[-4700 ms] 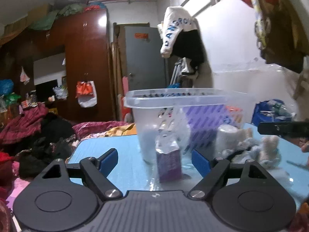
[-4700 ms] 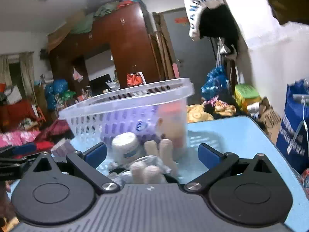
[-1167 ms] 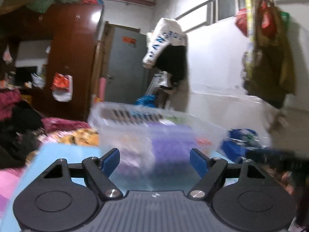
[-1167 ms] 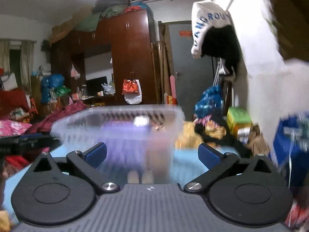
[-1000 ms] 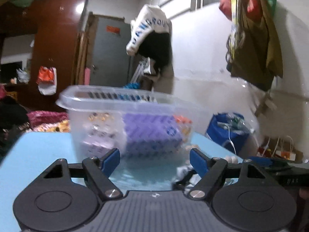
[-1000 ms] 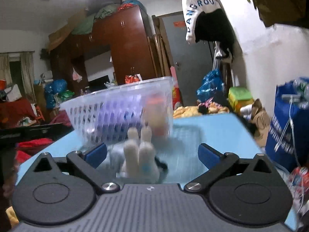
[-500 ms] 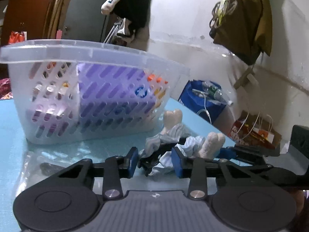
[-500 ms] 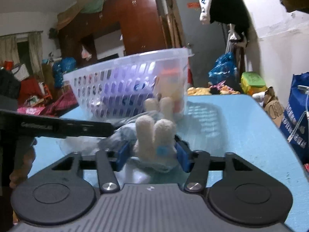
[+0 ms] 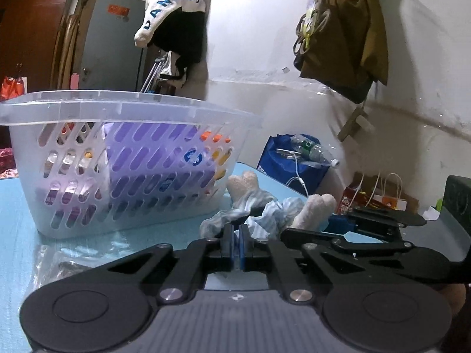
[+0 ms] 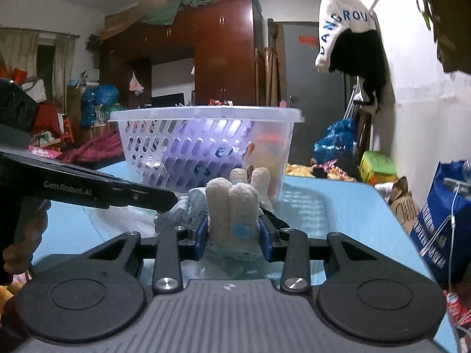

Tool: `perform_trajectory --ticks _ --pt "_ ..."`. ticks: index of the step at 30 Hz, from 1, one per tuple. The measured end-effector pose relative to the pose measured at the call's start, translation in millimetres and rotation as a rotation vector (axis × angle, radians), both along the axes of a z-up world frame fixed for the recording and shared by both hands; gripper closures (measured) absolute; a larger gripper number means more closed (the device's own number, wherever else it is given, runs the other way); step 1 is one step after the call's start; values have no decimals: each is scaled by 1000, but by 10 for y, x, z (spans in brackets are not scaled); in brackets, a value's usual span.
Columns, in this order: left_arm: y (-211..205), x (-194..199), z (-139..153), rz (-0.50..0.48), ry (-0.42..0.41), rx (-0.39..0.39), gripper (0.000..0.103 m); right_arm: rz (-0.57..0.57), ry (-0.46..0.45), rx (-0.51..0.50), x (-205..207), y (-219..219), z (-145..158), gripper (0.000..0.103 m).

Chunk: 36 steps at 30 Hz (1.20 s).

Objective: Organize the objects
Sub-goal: 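Grasp the white rabbit toy with the right tool while the left tool grasps its cloth, then lift the rabbit toy with both tools over the basket and open them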

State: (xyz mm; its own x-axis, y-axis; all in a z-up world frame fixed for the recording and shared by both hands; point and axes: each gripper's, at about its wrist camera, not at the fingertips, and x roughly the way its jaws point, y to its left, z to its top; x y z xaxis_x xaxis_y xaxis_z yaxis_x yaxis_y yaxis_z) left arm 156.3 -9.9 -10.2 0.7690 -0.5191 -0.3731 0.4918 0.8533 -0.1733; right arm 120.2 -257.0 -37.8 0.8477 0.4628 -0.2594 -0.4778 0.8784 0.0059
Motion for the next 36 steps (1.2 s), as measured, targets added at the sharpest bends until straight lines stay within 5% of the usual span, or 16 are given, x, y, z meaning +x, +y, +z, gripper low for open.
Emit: perform_trajectory --ticks 8,13,19,21,24,27,30,36 --pt "40 -102 22 -28 -54 -16 97 7 -28 4 -20 -5 89 66" --pt "-45 -156 13 -43 -83 54 91 11 -14 23 30 -36 111 66" --pt "-203 -135 -23 -68 -81 157 71 13 23 37 103 -76 72 66" --pt "-281 -132 -44 -86 -79 205 55 19 30 47 112 -100 73 66" --pt "-409 -124 -59 -61 -96 278 52 27 36 46 104 -107 78 66" --pt "-442 -80 -53 -47 -82 287 53 33 42 46 111 -116 77 66" --pt "-440 -64 -49 -12 -83 294 74 31 45 49 114 -128 79 66" --pt "-472 -216 -14 -14 -159 310 77 33 30 69 76 -190 158 66"
